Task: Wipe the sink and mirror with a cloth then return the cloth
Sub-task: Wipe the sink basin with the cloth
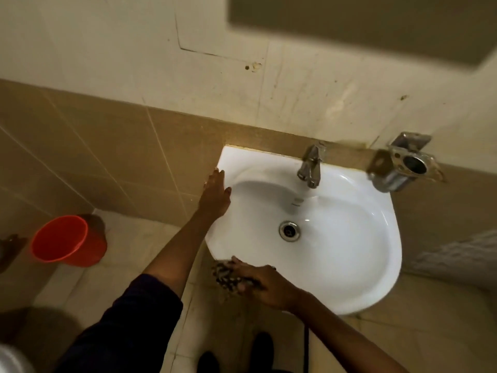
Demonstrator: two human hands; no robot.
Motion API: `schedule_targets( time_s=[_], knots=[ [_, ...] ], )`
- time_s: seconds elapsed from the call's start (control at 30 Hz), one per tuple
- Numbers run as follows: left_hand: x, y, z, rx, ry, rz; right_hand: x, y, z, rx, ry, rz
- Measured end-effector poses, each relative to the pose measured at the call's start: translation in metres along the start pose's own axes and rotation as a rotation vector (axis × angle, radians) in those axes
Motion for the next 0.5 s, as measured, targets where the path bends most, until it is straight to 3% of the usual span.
schedule_targets(
  time_s=[0.2, 0.5],
  knots=[
    [-0.003, -0.009, 0.002, -0.179, 0.18, -0.16, 0.017, -0.072, -0.021, -0.085, -0.275, 0.004],
    [-0.008, -0.002, 0.004, -0.217, 0.239, -0.194, -0.002, -0.016, 0.019, -0.049, -0.312, -0.251]
  ],
)
Point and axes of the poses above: each hand's wrist, its own y-axis towards the middle knuckle, its own x-axis out of the back of the hand, z = x × y, the point moved 8 cm from there along y, towards the middle knuckle, and after that the axes turned 7 degrees about -y, right-handed, at the moved point
